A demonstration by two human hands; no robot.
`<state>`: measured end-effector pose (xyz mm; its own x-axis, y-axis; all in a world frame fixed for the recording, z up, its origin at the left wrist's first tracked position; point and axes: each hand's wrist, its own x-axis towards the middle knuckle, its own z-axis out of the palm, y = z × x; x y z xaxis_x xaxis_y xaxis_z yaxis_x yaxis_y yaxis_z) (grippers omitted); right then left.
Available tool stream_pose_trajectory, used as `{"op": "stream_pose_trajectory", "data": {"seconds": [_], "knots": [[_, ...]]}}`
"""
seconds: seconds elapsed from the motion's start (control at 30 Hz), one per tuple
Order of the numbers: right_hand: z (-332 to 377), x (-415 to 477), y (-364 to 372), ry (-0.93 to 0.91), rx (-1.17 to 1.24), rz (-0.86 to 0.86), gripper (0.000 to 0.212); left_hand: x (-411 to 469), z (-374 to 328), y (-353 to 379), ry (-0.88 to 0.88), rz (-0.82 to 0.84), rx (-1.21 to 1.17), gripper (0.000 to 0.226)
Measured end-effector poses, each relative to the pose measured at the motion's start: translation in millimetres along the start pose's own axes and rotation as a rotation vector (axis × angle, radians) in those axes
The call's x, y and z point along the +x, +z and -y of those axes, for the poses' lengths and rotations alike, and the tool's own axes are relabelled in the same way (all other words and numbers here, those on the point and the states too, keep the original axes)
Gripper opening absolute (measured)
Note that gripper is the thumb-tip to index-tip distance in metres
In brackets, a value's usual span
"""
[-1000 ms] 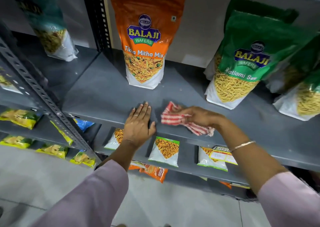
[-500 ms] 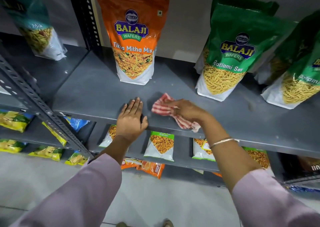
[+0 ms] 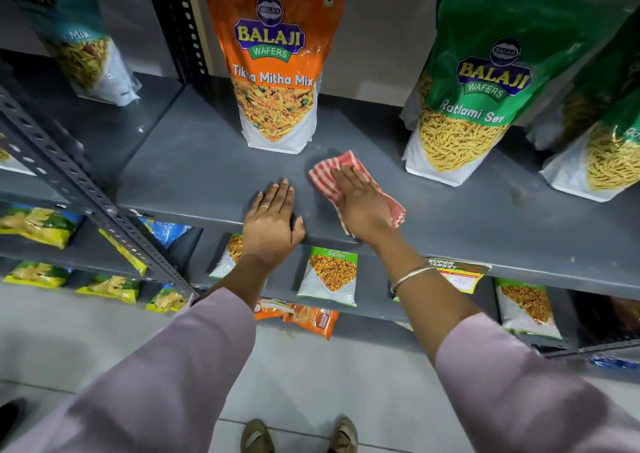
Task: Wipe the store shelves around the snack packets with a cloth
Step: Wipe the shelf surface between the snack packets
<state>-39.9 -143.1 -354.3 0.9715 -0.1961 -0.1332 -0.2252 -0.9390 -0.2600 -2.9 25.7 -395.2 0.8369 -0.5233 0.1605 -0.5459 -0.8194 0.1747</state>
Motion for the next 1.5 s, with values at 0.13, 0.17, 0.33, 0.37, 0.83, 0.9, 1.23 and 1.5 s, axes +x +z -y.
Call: {"op": "stream_pose_trajectory", "data": {"seconds": [0.13, 0.17, 0.33, 0.37, 0.83, 0.9, 1.23, 1.5], "knots": [[-11.0, -1.0, 0.5, 0.041, 0.036, -0.086, 0.051, 0.8, -0.3, -0.2, -0.004, 0.004, -0.010, 0.073], [-17.7, -2.4, 0.3, 0.105, 0.033, -0.109, 0.052, 0.9, 0.4, 0.4, 0.002, 0.004, -0.003, 0.074], [-11.4, -4.8, 5.5, 0.396, -0.072, -0.141, 0.067, 2.4, 1.4, 3.8, 0.014, -0.013, -0.017, 0.068], [-2.0, -4.8, 10.2, 0.297, -0.095, -0.141, 0.067, 3.1, 1.7, 4.8, 0.020, -0.041, -0.023, 0.064], [-37.9, -26.9, 14.9, 0.586, -0.036, -0.125, 0.077, -8.8, 21.8, 7.7, 0.043, -0.031, -0.063, 0.063], [-5.8, -11.9, 27.6, 0.295, -0.025, -0.134, 0.084, -7.4, 19.7, 7.3, 0.031, -0.029, -0.071, 0.063], [-114.4, -37.1, -18.5, 0.425, -0.107, -0.113, 0.090, 5.9, 1.4, 0.8, 0.029, -0.025, -0.079, 0.060], [-29.4, -21.0, 7.8, 0.052, -0.023, -0.083, 0.063, 0.1, 5.6, 5.6, 0.037, -0.006, -0.072, 0.064]]}}
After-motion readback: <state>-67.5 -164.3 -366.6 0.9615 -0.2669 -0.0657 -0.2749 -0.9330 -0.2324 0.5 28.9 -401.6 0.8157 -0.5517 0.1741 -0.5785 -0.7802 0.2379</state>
